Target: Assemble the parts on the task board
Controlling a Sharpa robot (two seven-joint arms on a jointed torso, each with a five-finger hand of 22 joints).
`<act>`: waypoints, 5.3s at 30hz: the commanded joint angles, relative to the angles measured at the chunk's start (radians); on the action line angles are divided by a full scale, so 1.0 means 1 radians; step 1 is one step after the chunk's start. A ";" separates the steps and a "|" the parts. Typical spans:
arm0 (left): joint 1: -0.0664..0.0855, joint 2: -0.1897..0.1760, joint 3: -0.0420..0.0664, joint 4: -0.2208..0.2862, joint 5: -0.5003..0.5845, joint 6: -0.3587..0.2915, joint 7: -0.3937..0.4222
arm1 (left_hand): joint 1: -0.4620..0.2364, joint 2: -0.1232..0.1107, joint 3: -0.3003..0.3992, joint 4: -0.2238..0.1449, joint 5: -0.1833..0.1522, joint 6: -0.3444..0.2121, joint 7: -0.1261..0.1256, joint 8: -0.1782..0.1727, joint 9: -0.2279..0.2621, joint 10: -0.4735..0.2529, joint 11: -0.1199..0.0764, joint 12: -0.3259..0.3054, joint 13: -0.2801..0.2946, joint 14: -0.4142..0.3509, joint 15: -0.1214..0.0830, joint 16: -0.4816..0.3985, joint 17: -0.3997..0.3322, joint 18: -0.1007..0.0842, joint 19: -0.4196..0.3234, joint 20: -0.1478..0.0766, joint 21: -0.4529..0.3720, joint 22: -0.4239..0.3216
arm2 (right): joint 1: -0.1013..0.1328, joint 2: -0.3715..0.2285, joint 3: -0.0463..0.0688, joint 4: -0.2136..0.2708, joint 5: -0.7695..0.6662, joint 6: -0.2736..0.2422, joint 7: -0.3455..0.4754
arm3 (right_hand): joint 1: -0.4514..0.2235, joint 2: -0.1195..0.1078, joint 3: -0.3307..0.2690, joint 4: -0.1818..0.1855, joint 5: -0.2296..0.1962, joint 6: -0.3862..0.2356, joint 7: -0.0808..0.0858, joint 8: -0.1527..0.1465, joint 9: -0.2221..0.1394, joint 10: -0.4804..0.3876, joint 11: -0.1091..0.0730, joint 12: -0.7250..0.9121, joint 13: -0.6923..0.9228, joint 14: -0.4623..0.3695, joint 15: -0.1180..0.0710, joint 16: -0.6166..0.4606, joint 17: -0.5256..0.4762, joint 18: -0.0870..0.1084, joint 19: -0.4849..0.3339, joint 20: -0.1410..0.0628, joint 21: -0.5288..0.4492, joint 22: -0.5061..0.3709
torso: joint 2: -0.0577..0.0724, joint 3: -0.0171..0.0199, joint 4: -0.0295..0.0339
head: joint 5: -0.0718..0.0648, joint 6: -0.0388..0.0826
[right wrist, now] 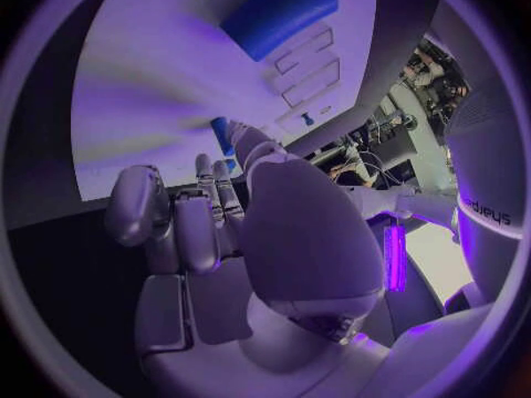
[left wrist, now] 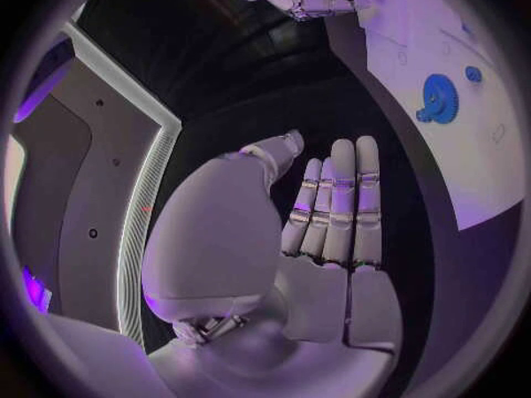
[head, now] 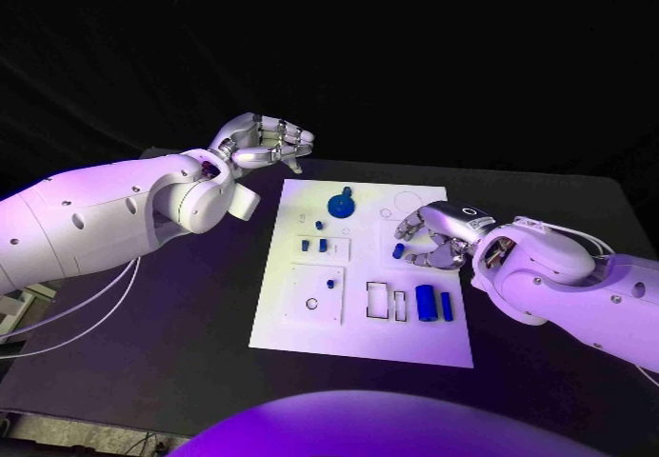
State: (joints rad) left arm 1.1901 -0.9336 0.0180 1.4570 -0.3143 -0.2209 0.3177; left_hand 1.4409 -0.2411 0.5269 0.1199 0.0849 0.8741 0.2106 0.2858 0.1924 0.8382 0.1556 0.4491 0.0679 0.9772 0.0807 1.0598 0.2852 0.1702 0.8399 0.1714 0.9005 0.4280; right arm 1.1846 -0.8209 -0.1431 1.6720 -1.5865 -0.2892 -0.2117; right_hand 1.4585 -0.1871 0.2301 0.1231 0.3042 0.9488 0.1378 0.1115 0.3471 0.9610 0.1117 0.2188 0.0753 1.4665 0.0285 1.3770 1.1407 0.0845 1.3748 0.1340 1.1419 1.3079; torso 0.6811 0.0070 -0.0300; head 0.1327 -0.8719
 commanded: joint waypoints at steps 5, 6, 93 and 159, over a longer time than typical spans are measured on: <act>0.001 0.002 0.001 0.003 0.000 0.015 0.007 | 0.004 0.004 -0.001 -0.005 0.004 -0.008 0.002 -0.001 -0.001 -0.009 0.000 -0.005 0.000 -0.004 -0.001 -0.007 -0.001 0.013 -0.001 0.004 -0.005 -0.002 | -0.005 0.026 -0.002 -0.018 -0.015 0.029 0.014 | 0.000 -0.031 0.145 0.030 0.002 0.028 0.005 -0.015 -0.014 0.055 -0.011 0.012 -0.011 0.015 -0.012 0.000 0.009 0.002 0.018 -0.015 0.029 0.060 | 0.001 0.0005 -0.0020 | 0.002 -0.001; 0.001 0.002 0.001 0.003 0.000 0.015 0.007 | 0.004 0.004 -0.001 -0.005 0.004 -0.008 0.002 -0.001 -0.001 -0.009 0.000 -0.005 0.000 -0.004 -0.001 -0.007 -0.001 0.013 -0.001 0.004 -0.005 -0.002 | -0.007 0.029 -0.002 -0.021 -0.014 0.034 0.012 | -0.007 -0.040 0.174 0.035 0.001 0.032 0.007 -0.016 -0.015 0.067 -0.013 0.009 -0.011 0.015 -0.013 0.000 0.009 0.002 0.020 -0.016 0.032 0.063 | 0.001 0.0007 -0.0019 | 0.002 -0.001; 0.000 0.023 0.001 -0.016 0.007 0.044 0.006 | 0.007 0.014 0.003 -0.017 0.007 -0.013 0.004 0.002 -0.001 -0.021 0.002 0.002 0.001 -0.012 0.001 -0.011 -0.004 0.013 -0.003 0.004 -0.006 -0.002 | -0.124 0.270 -0.018 0.034 -0.086 -0.067 -0.014 | -0.123 -0.031 0.451 -0.053 -0.009 0.097 -0.002 0.146 0.123 0.213 -0.040 -0.003 0.017 0.018 -0.037 -0.007 -0.016 -0.018 0.066 -0.041 0.128 0.132 | -0.001 -0.0005 -0.0020 | 0.024 -0.001; 0.000 0.016 0.001 -0.010 0.006 0.048 0.001 | 0.008 0.018 0.006 -0.022 0.006 -0.016 0.006 0.002 -0.002 -0.030 0.004 0.005 0.001 -0.015 0.003 -0.012 -0.005 0.012 -0.006 0.005 -0.005 -0.001 | -0.133 0.303 -0.022 0.010 -0.110 -0.013 -0.049 | -0.174 -0.056 0.401 -0.055 -0.012 0.039 0.005 0.127 0.128 0.214 -0.037 -0.004 0.027 0.017 -0.033 -0.008 -0.022 -0.018 0.065 -0.037 0.125 0.133 | -0.001 -0.0019 -0.0003 | 0.032 -0.001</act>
State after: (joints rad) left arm 1.1894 -0.9183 0.0179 1.4438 -0.3131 -0.1870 0.3143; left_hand 1.4500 -0.2319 0.5312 0.1048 0.0848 0.8632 0.2141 0.2858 0.1920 0.8130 0.1591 0.4491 0.0679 0.9700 0.0808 1.0520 0.2818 0.1702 0.8371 0.1742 0.8968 0.4267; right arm 1.0522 -0.5209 -0.1646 1.6827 -1.6858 -0.3136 -0.2578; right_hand 1.2826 -0.2330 0.6353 0.0678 0.2940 0.9937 0.1432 0.2445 0.4817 1.1771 0.0682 0.2197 0.1014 1.4630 -0.0074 1.3731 1.1188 0.0845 1.4413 0.0895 1.2718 1.3078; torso 0.6790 0.0052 -0.0318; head 0.1643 -0.8727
